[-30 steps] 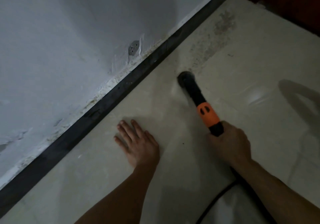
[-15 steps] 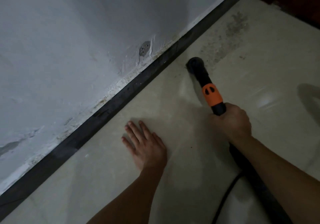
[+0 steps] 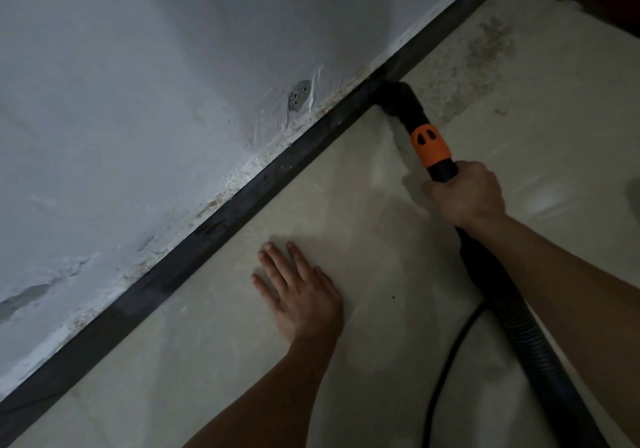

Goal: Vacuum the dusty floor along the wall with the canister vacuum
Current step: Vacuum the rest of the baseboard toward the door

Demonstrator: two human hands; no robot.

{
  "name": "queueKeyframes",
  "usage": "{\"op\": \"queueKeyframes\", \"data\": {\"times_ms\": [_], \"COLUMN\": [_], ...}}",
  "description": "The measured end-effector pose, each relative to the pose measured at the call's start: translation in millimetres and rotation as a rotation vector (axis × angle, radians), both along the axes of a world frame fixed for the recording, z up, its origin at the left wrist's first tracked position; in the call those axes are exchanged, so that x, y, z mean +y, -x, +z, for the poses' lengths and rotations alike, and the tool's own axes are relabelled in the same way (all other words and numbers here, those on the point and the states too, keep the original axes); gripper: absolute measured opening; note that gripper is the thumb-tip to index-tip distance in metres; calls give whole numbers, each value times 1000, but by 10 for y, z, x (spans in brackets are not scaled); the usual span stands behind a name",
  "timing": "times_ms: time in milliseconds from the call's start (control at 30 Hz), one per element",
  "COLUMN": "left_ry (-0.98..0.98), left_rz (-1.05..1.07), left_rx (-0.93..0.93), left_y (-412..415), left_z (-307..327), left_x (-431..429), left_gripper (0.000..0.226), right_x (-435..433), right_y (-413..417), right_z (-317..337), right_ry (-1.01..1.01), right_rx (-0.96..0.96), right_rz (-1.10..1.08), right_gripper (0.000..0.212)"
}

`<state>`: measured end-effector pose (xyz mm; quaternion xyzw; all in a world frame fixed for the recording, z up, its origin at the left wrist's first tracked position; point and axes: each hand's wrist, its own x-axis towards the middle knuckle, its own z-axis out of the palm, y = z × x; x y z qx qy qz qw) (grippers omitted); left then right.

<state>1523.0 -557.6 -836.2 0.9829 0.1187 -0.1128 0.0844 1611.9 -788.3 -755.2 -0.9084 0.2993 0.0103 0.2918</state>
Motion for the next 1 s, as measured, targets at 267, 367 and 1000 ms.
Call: {"op": "queueKeyframes", "data": {"times_ms": [267,367,1000], "left_ry": [-21,-22,12], "left_rz": [-13,-13,-250], "left_rx": [3,4,-5], "left_y": [-10,-17,53], "left_z": [-14,-17,11], "left_x": [6,-2,299], "left_gripper": [63,62,66], "right_x": [387,275,530], "right_y": [1196,1626,2965], "right_z": [48,142,975], "right_ry": [-52,-147,-562], "right_rx": [149,131,252], "right_rz": [135,24,-91], "right_gripper": [22,24,11]}}
